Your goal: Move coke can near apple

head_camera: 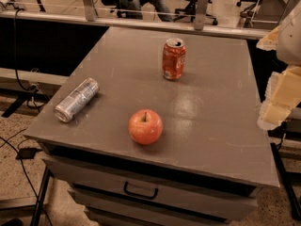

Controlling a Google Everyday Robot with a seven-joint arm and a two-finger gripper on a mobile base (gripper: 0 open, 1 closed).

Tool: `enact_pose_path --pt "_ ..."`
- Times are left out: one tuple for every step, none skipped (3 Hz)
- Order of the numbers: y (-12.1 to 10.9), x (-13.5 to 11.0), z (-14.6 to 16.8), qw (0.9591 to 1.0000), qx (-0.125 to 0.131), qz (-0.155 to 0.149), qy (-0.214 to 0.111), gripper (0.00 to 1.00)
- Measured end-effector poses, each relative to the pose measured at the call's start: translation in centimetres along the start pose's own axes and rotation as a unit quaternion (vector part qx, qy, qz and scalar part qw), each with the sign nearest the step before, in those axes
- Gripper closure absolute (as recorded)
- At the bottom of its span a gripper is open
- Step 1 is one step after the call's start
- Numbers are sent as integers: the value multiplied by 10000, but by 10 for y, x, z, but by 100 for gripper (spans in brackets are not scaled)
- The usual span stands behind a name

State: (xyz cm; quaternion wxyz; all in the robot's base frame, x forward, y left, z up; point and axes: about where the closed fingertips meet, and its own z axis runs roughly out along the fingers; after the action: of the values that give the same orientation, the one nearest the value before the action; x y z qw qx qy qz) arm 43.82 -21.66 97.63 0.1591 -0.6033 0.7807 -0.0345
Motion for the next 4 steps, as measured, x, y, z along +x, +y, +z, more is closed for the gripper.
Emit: enact_pose_path --pt "0 0 0 10000 1 0 0 0" --pt "-28 -26 14 9977 28 25 -683 0" --pt "-52 -52 30 9931 14 1 -1169 0" --pt "-81 -79 49 9849 12 28 -1732 0"
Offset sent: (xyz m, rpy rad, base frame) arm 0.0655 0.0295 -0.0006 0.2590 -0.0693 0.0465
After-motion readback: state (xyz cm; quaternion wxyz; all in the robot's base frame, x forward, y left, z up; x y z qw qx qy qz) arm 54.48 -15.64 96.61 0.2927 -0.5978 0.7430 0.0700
